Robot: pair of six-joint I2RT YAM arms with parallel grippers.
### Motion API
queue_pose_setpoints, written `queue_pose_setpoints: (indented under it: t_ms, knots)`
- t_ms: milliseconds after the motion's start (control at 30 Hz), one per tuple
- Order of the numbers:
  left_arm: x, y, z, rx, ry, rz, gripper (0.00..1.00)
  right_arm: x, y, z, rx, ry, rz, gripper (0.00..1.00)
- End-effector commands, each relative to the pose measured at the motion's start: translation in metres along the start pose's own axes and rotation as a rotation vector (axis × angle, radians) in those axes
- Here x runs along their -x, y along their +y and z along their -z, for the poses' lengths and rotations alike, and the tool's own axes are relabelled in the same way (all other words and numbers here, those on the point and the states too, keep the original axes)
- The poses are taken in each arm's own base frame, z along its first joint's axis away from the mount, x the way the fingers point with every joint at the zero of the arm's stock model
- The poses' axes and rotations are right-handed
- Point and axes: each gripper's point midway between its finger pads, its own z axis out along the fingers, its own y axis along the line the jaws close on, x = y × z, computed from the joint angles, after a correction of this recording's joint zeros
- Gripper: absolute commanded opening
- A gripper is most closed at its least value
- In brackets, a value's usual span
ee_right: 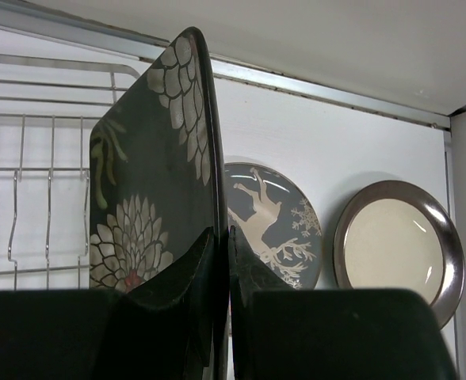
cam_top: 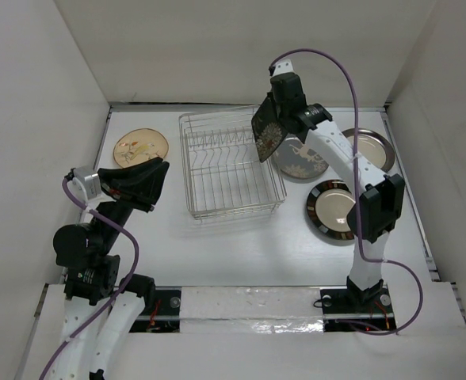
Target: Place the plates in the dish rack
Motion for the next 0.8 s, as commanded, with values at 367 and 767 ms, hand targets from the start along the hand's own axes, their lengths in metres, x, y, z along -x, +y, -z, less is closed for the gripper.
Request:
queue_pose_setpoints:
  t_ms: [367,767]
  knots:
    - [0.008,-0.004,-0.004,-0.022,-0.029,-0.015,0.23,0.078,-0.007,0.024,-0.084,-0.208,-0.057,0.0]
    - [0.006,-0.001,-0.005,-0.009,-0.027,-0.01,0.23,0.046,0.034,0.004,-0.101,-0.153,0.057,0.0]
